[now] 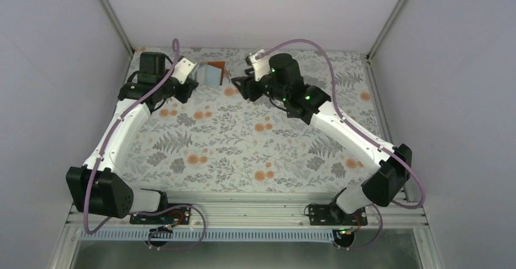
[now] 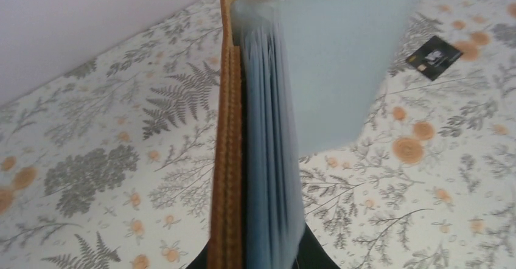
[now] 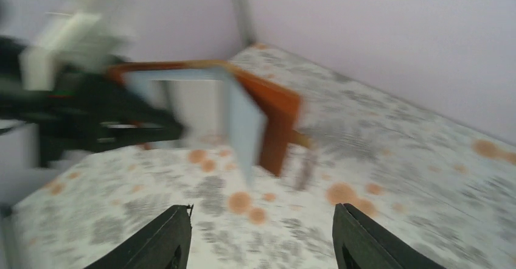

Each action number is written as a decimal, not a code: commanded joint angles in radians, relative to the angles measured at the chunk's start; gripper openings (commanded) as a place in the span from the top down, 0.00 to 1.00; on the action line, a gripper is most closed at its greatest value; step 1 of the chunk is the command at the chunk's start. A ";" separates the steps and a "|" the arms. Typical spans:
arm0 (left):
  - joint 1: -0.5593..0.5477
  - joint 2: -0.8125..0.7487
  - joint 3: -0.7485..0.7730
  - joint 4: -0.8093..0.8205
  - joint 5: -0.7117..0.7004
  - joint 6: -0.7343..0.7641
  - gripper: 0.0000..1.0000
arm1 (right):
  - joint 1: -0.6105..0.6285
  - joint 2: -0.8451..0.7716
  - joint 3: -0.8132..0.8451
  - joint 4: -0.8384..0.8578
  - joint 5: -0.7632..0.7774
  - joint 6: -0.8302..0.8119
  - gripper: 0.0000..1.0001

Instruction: Take the credit cards out of the card holder

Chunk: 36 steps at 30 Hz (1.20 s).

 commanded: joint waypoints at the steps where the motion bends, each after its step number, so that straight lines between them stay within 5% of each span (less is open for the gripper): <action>1: -0.037 0.007 -0.014 0.051 -0.177 -0.010 0.98 | 0.108 0.008 0.056 0.074 -0.268 -0.078 0.40; 4: -0.039 0.005 -0.004 0.030 -0.057 0.001 0.98 | 0.099 0.041 0.035 0.214 -0.419 0.000 0.51; 7: -0.040 -0.004 0.006 -0.011 0.187 0.032 0.98 | 0.036 0.075 0.015 0.283 -0.502 0.090 0.58; 8: -0.039 -0.004 0.026 -0.053 0.364 0.062 0.98 | 0.015 0.103 0.001 0.315 -0.594 0.095 0.59; 15: -0.031 -0.011 0.064 -0.167 0.616 0.176 0.98 | -0.060 0.079 -0.089 0.333 -0.583 0.134 0.64; 23: -0.022 -0.013 0.097 -0.289 0.771 0.317 0.98 | -0.090 0.029 -0.138 0.245 -0.658 0.020 0.73; 36: -0.022 -0.011 0.086 -0.305 0.786 0.343 0.98 | -0.046 0.052 -0.094 0.217 -0.753 -0.069 0.93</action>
